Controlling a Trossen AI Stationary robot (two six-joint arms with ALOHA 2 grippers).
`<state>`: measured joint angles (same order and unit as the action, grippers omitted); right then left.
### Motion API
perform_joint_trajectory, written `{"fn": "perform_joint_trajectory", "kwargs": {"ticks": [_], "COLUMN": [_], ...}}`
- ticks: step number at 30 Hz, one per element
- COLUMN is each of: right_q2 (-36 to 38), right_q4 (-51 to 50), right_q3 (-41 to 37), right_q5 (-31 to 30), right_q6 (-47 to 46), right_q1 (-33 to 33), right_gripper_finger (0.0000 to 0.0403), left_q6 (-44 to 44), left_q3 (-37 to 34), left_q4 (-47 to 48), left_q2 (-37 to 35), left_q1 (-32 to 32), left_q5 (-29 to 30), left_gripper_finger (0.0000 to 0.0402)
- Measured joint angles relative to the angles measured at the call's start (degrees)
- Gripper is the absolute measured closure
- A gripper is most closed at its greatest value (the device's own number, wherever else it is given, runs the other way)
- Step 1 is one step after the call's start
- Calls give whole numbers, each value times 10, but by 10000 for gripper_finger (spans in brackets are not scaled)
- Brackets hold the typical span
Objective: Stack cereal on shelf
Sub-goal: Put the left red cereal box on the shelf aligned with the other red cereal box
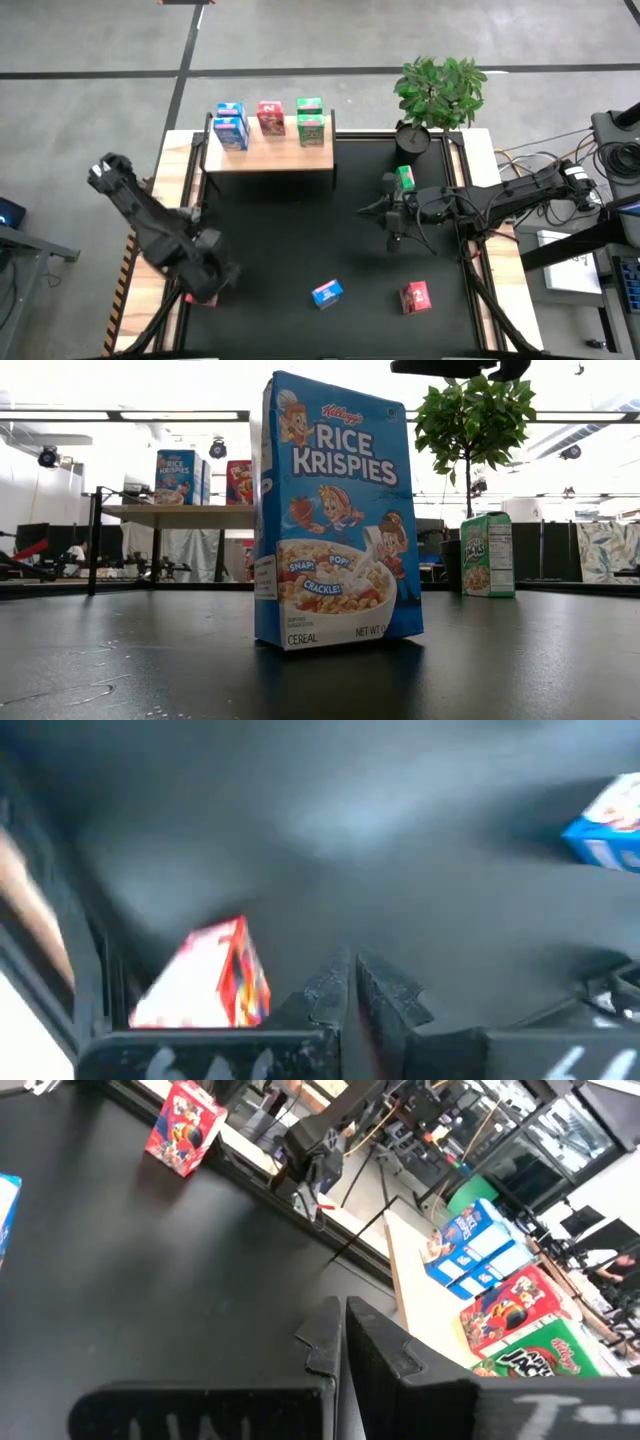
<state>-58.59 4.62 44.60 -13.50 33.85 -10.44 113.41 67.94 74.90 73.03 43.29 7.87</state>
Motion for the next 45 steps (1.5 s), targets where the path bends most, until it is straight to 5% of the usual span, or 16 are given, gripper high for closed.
{"fn": "perform_joint_trajectory", "kwargs": {"ticks": [8, 21, 45], "right_q2": [0, 0, 0], "right_q4": [6, 8, 13], "right_q3": [0, 0, 0], "right_q5": [4, 5, 5], "right_q6": [11, 11, 3], "right_q1": [0, 0, 0], "right_gripper_finger": [394, 394, 394], "left_q6": [203, 239, 237], "left_q3": [-26, -26, 17], "left_q4": [-22, 29, 96], "left_q2": [0, 55, 115], "left_q1": [124, 152, 165], "left_q5": [-11, -55, -74], "left_gripper_finger": [319, 165, 154]}}
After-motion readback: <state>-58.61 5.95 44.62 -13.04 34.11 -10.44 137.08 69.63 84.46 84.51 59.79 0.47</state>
